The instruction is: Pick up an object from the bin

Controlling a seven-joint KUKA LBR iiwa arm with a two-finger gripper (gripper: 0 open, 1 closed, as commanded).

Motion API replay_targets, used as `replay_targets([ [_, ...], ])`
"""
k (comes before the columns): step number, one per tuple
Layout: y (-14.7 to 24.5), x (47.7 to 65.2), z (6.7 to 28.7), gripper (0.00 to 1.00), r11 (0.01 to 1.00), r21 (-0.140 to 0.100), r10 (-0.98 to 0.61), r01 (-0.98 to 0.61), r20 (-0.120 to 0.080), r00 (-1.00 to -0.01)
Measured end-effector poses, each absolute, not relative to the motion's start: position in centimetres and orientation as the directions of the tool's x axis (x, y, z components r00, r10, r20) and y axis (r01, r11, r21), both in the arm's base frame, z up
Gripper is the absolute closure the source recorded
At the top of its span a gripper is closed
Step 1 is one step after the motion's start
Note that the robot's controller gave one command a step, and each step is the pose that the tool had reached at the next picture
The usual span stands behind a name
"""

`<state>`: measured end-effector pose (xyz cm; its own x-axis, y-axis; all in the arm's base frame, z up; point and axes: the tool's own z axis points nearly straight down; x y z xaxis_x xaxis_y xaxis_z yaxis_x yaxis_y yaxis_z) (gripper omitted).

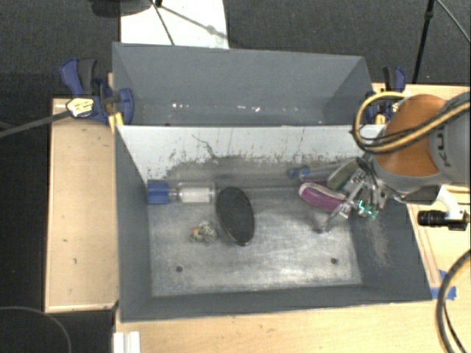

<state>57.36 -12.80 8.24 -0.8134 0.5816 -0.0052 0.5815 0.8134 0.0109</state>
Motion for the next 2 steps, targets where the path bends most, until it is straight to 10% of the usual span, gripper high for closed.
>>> replay_targets([
  [1, -13.3, 57.8, 8.5, 1.00, 0.811, 0.014, 0.585, 0.585, -0.031, -0.810],
  [2, -13.2, 57.4, 25.3, 1.00, 0.862, 0.003, 0.507, 0.507, -0.007, -0.862],
])
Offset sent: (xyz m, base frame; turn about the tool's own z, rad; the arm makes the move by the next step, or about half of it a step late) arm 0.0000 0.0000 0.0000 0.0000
